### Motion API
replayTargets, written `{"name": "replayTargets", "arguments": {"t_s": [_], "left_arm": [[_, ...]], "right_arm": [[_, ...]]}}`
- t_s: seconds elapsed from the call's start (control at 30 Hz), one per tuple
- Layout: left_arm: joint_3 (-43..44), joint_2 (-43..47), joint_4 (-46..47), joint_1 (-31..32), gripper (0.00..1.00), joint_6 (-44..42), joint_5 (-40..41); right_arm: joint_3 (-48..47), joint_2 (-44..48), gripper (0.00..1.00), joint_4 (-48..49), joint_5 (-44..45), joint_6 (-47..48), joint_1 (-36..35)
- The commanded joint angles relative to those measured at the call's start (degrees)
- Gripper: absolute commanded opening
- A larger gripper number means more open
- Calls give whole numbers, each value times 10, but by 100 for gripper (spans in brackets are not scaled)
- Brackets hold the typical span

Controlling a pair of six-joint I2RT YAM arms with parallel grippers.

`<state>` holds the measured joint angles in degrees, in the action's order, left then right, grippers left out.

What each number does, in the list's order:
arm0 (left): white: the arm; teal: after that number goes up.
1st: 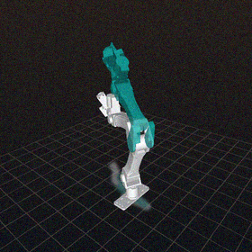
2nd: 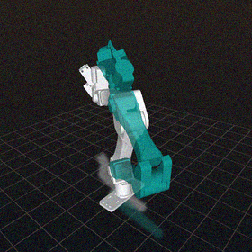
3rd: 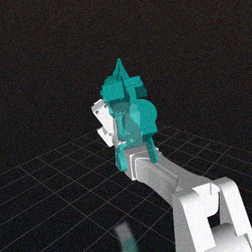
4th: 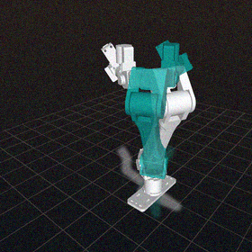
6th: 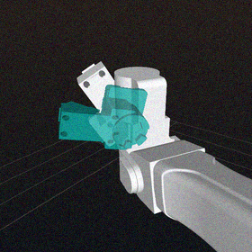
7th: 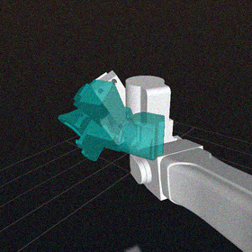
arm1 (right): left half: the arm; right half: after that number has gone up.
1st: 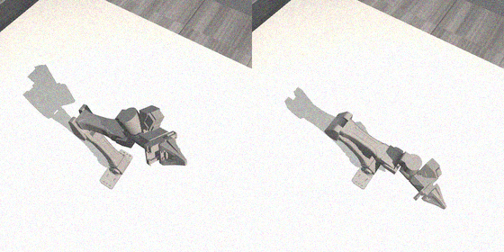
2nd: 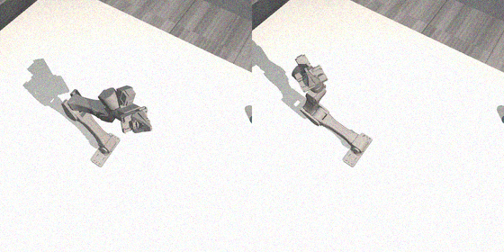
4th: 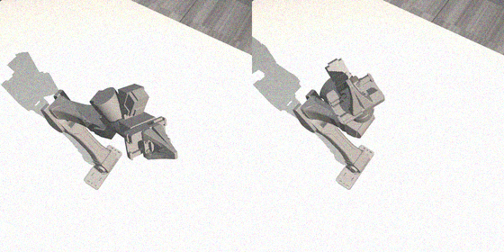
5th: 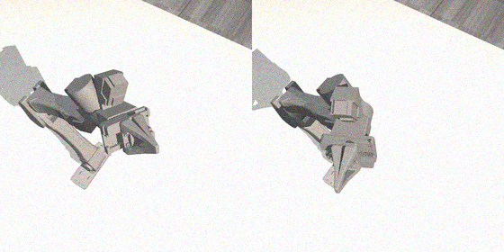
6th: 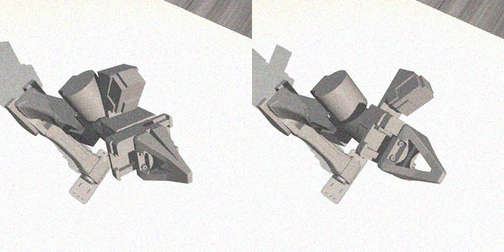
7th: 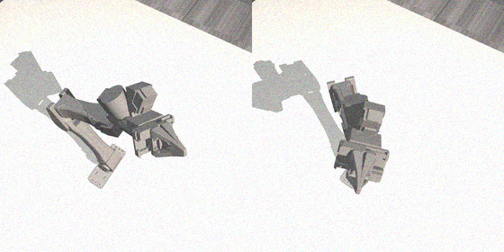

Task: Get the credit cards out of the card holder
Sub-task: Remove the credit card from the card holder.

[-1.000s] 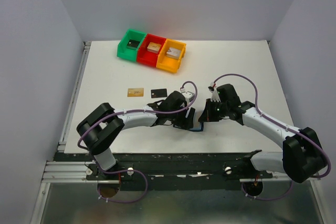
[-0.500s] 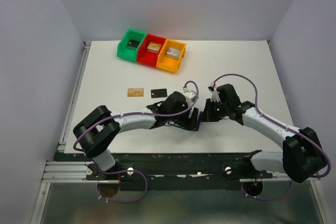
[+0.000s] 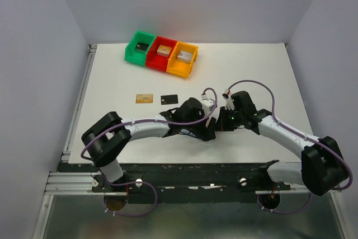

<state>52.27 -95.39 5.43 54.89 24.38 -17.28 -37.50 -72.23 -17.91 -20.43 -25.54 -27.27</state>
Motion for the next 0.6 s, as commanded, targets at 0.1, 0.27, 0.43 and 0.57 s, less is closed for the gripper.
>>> {"name": "replayTargets", "arguments": {"t_s": [0.1, 0.27, 0.43, 0.57], "left_arm": [[-44, 62, 12, -4, 79, 26, 96], [-119, 91, 43, -67, 76, 101, 100], [-125, 88, 36, -73, 75, 107, 95], [-138, 98, 31, -73, 78, 108, 101]], "right_arm": [[13, 12, 0, -6, 24, -7, 1], [12, 4, 0, -7, 27, -7, 1], [12, 10, 0, -6, 27, -7, 1], [12, 10, 0, -9, 27, -6, 1]]}}
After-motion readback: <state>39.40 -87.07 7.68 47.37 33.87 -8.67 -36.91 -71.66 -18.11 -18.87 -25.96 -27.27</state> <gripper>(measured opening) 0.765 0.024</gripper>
